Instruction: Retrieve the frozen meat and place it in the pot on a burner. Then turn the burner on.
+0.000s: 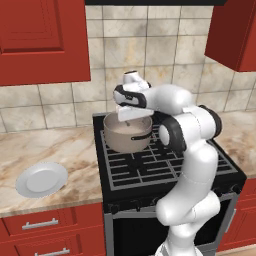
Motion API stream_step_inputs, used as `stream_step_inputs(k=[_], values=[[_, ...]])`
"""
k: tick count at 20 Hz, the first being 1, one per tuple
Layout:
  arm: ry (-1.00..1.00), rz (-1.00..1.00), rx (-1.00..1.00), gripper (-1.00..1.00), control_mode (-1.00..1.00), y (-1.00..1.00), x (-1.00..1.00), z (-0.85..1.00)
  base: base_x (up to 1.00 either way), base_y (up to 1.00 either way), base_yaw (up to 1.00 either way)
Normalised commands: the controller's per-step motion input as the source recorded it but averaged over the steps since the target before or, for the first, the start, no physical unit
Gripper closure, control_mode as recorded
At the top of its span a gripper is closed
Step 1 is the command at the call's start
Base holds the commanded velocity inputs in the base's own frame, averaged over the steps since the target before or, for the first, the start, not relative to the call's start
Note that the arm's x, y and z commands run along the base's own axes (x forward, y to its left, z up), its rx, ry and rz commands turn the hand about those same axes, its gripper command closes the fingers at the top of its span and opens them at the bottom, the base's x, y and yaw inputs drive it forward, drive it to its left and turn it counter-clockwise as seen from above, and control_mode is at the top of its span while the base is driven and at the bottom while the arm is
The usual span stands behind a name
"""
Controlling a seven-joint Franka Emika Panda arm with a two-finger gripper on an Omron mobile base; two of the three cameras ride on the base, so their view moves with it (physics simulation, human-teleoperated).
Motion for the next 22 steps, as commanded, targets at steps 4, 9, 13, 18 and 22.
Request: stream_step_inputs(k=[4, 9, 13, 18, 22], values=[[-0.11, -0.04, 0.00, -1.00, -1.00, 0.00, -0.52, 0.58, 0.00, 0.00, 0.00], [-0.12, -0.08, 0.00, -1.00, -1.00, -0.16, -0.83, 0.60, 0.00, 0.00, 0.00], [-0.03, -0.15, 0.00, -1.00, -1.00, -0.42, -0.80, 0.37, 0.00, 0.00, 0.00], [-0.07, -0.11, 0.00, -1.00, -1.00, -0.52, -0.76, 0.50, 0.00, 0.00, 0.00], [-0.08, -0.09, 0.00, -1.00, -1.00, -0.65, -0.85, 0.26, 0.00, 0.00, 0.00]])
